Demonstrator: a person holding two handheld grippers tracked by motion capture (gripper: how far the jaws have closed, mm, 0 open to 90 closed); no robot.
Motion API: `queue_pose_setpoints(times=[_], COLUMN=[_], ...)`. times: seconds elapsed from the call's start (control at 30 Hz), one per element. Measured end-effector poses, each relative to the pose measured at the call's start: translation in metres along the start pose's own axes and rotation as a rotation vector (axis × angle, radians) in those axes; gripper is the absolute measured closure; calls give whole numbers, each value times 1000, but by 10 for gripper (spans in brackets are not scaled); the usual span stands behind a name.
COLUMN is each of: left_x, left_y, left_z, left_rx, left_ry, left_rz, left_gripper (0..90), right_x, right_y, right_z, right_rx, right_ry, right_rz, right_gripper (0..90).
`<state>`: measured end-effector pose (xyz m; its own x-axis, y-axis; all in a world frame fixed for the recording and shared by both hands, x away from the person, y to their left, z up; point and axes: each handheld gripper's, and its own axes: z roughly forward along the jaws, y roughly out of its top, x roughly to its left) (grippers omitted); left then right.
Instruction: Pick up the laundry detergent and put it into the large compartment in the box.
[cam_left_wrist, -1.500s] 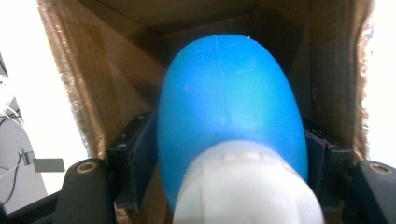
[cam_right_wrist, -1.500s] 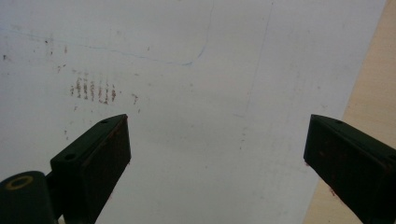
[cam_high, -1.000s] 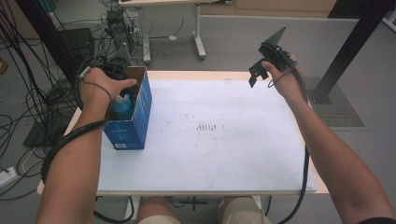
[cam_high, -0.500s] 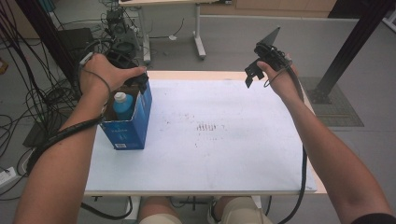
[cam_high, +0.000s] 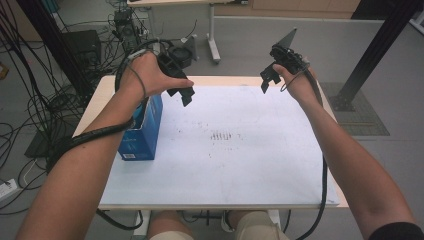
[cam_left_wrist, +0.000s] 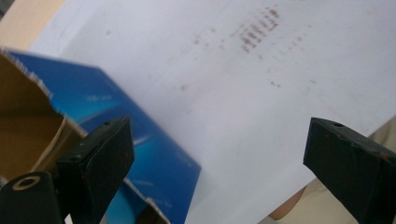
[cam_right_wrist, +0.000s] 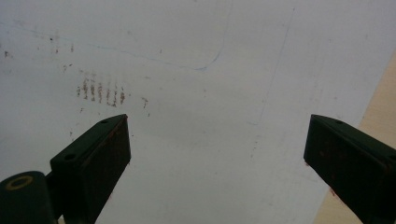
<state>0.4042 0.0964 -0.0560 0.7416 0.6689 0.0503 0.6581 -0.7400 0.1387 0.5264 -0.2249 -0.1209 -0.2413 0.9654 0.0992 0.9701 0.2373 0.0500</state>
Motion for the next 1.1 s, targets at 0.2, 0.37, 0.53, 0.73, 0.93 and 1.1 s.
queue_pose_setpoints(times=[0.2, 0.37, 0.53, 0.73, 0.93, 1.1], left_x=[-27, -45, -55, -61, -62, -63], left_y=[17, 29, 37, 42, 40, 37], left_z=[-5, -5, 0, 4, 5, 6], left_rx=[-14, -23, -25, -6, -5, -20], left_ry=[21, 7, -10, -11, -16, -16], left_rz=[192, 295, 347, 366, 367, 372], left_gripper=[92, 91, 91, 91, 91, 90], right_x=[1, 1, -1, -3, -1, 2], right_y=[3, 5, 6, 4, 3, 2], right_z=[2, 4, 4, 2, 2, 2], right_rx=[5, 9, 13, 9, 7, 7], right_ry=[3, 4, 4, 8, 7, 6], right_rz=[-5, -6, -7, -3, -12, -17], right_gripper=[73, 73, 71, 71, 71, 71])
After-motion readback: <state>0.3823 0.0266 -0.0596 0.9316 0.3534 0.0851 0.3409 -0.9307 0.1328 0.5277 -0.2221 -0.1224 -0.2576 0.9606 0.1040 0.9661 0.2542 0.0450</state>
